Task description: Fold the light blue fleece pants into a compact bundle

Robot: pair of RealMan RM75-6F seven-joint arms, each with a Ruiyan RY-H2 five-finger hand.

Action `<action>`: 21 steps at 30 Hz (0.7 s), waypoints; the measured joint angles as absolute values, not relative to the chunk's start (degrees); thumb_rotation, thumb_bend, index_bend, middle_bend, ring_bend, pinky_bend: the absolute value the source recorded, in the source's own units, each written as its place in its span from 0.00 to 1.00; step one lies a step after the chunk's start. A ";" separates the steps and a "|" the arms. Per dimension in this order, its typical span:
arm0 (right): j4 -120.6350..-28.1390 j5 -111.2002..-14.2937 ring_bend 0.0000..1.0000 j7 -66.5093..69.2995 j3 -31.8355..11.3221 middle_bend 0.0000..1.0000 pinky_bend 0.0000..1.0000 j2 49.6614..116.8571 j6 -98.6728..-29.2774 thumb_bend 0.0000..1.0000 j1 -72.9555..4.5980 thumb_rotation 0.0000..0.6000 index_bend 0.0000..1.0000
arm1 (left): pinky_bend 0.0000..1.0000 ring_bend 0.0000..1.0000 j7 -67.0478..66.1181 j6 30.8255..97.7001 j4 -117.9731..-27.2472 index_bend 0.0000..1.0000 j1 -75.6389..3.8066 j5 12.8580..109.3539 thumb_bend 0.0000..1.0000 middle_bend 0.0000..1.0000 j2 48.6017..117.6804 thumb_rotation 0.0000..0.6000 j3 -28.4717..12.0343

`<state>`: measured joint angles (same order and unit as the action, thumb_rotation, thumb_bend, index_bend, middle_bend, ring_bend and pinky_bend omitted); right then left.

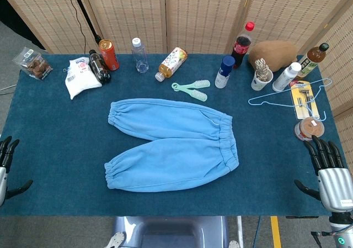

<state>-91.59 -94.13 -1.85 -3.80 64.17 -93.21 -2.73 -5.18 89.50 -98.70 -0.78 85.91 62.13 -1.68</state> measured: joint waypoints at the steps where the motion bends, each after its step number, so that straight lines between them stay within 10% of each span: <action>1: -91.54 -94.19 0.00 -1.82 -3.72 0.00 0.00 64.19 -93.14 0.00 -2.75 1.00 0.00 | 0.00 0.00 -5.19 89.45 -98.69 0.00 -0.80 85.84 0.02 0.00 62.11 1.00 -1.70; 21: -88.64 -104.72 0.00 -0.74 -1.24 0.00 0.02 65.63 -91.89 0.00 -6.45 1.00 0.00 | 0.00 0.00 -5.37 89.65 -103.06 0.00 -1.07 88.32 0.02 0.00 59.59 1.00 -1.27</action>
